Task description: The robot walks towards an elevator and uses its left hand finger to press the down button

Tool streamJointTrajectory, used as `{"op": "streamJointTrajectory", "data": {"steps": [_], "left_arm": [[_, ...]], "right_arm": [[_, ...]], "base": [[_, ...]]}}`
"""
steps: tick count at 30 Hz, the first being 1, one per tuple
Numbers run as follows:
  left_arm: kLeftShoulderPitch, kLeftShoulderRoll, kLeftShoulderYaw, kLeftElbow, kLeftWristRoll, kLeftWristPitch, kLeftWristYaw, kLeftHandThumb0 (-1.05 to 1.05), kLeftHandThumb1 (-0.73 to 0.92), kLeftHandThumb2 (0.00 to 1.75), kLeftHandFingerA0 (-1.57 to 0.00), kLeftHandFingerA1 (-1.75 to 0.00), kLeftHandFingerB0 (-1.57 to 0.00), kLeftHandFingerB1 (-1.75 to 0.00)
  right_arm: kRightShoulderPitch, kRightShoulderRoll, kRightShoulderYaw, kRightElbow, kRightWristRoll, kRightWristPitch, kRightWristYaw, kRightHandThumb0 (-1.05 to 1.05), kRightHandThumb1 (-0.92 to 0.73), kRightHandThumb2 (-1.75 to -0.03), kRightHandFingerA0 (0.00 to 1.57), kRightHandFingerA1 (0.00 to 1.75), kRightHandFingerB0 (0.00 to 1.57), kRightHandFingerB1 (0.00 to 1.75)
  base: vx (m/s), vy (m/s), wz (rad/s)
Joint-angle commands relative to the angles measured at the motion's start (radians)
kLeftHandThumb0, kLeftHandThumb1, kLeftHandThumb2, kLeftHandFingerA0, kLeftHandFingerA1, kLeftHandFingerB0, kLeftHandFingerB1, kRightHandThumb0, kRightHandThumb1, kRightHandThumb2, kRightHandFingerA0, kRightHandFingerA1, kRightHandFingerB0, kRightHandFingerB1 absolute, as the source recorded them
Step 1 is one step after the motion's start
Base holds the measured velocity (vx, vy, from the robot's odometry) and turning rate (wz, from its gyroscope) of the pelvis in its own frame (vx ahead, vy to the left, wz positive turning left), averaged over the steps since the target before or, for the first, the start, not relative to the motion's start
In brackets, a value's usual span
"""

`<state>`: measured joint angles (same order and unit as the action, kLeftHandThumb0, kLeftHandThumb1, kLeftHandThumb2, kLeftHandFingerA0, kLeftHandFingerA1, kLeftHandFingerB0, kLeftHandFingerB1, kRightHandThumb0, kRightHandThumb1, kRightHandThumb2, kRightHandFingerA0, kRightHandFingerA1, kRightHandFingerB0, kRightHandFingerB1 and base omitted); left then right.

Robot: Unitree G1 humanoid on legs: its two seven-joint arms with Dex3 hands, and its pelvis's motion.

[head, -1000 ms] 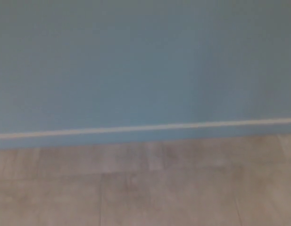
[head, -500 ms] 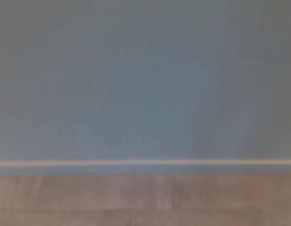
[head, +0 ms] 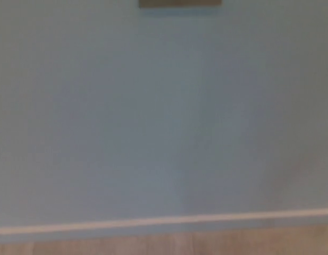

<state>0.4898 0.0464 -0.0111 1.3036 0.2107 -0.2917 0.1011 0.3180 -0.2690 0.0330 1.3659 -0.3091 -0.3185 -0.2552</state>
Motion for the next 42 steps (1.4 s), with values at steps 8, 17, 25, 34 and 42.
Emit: {"op": "streamJointTrajectory", "data": {"steps": [8,17,25,34,42], "left_arm": [[0.004,0.004,-0.003,0.001,-0.008,-0.012,0.002,-0.42,0.60,0.62,-0.62,-0.77,-0.58,-0.61],[0.007,0.004,0.000,0.002,-0.011,-0.014,0.001,-0.42,0.60,0.62,-0.62,-0.77,-0.58,-0.61],[0.010,0.007,0.000,0.002,-0.011,-0.016,-0.001,-0.42,0.60,0.62,-0.62,-0.77,-0.58,-0.61],[0.008,0.011,-0.006,0.001,-0.006,-0.014,0.001,-0.42,0.60,0.62,-0.62,-0.77,-0.58,-0.61],[0.016,0.011,-0.006,0.003,-0.007,-0.014,0.001,-0.42,0.60,0.62,-0.62,-0.77,-0.58,-0.61]], "right_arm": [[0.001,-0.010,-0.006,0.000,0.006,-0.002,0.001,-0.44,-0.46,-0.55,0.47,0.39,0.50,0.36],[0.000,-0.010,-0.004,0.000,0.003,-0.002,0.000,-0.44,-0.46,-0.55,0.47,0.39,0.50,0.36],[0.002,-0.008,-0.003,0.000,0.002,-0.003,-0.002,-0.44,-0.46,-0.55,0.47,0.39,0.50,0.36],[0.010,-0.006,-0.009,0.000,0.007,-0.004,0.000,-0.44,-0.46,-0.55,0.47,0.39,0.50,0.36],[0.016,-0.006,-0.008,0.001,0.004,-0.003,0.000,-0.44,-0.46,-0.55,0.47,0.39,0.50,0.36]], "base": [[0.17,-0.067,0.07],[0.13,-0.081,0.05],[0.07,0.185,-0.08],[0.05,-0.004,0.06],[0.02,-0.021,0.03]]}}
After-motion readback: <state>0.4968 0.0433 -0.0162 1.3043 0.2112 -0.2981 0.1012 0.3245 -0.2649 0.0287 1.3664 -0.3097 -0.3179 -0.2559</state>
